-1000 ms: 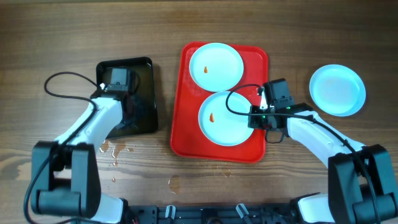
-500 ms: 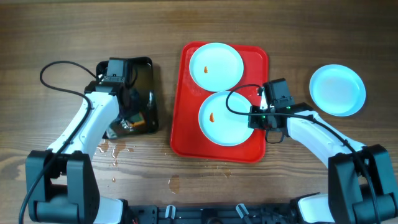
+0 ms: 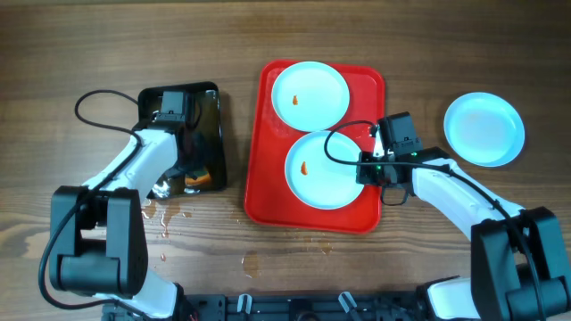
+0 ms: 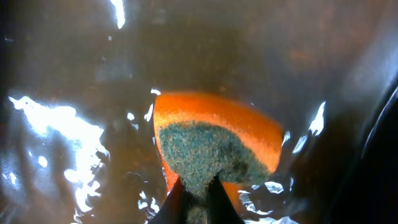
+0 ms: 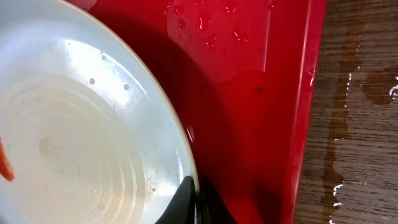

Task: Clean dirty plates on tray and stack at the side
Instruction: 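Pick up the sponge with the left gripper and move to plate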

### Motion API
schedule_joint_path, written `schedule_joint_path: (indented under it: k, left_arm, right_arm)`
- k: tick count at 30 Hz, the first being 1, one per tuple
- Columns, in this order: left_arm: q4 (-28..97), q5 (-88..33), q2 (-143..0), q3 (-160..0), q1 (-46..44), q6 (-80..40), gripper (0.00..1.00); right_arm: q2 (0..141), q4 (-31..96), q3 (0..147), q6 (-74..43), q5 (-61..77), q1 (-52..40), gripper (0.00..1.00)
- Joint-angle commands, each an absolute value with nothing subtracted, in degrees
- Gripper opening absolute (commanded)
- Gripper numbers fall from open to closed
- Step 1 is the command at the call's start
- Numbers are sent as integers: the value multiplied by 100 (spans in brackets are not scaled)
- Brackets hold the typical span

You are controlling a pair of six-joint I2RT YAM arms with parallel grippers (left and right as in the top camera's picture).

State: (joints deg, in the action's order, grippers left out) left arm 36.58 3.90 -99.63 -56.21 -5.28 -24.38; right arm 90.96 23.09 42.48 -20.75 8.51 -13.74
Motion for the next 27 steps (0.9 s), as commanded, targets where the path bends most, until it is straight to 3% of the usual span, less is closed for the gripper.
schedule_joint_path:
  k: [1, 2, 4, 6, 8, 10, 12, 21, 27]
  left_arm:
    - [4027, 113, -9623, -5957, -534, -2285, 55]
    - [4064, 130, -9598, -5957, -534, -2285, 64]
    - [4101, 132, -9633, -5898, -534, -2287, 68]
    - [4051, 132, -9644, -5706, -541, -2287, 57]
    - [3785, 128, -9644, -5360, -541, -2292, 34]
    - [3424, 86, -9644, -5026, -539, -2292, 23]
    - [3301, 86, -9644, -4890, -541, -2287, 4]
    - [5413, -792, -9236, -7179, -906, -2274, 4]
    - [4866, -1238, -9445, -7349, -2379, -3041, 4]
  right_arm:
    - [9205, 2364, 4254, -2119, 770, -1387, 5]
    - [9205, 2364, 4254, -2119, 770, -1387, 4]
    - [9205, 2364, 4254, -2119, 770, -1387, 4]
    - [9205, 2364, 4254, -2119, 768, -1387, 4]
    - [9205, 2362, 4254, -2119, 768, -1387, 4]
    - [9205, 2362, 4254, -2121, 768, -1387, 4]
    - [9205, 2362, 4254, -2121, 770, -1387, 4]
    - [9205, 2296, 4252, -1651, 1074, -1387, 4]
    - [9367, 2257, 4226, -1671, 766, -1387, 4]
